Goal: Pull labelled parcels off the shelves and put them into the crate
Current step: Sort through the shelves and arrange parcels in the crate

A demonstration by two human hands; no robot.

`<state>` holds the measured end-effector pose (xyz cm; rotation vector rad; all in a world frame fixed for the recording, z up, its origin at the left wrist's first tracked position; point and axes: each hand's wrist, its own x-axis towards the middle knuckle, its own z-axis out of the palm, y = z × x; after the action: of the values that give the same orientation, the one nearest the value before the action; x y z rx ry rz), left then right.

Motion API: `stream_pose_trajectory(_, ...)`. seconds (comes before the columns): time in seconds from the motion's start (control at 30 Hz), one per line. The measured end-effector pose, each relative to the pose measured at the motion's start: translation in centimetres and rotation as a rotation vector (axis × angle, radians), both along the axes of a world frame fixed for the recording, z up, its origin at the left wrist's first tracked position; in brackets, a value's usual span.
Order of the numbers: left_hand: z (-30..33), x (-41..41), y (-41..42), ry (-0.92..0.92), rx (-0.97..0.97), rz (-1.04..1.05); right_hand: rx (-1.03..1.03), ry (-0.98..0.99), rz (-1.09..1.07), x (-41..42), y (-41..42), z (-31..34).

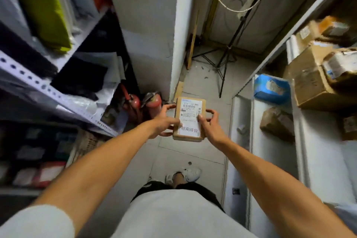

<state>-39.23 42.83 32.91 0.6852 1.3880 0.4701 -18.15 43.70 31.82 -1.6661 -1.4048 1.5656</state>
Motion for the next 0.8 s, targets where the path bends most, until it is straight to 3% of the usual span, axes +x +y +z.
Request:
stream_pose_trajectory(0.3,0.0,-12.1,-13.4,0.063,0.023,0.519,-0.012,0.088,0.514,-15.2,-3.3,0.2)
stream_pose_trajectory(0.57,0.3,-16.7,-22.8,0.103,-0.018,0.876,-0.069,0.075,0.903,-26.1,-6.3,0.0)
stream_pose_trajectory(0.8,0.0,-20.3,-26.5,0.066,-0.101,1.164,-0.167,0.076,1.125,-34.3,-8.2,0.2)
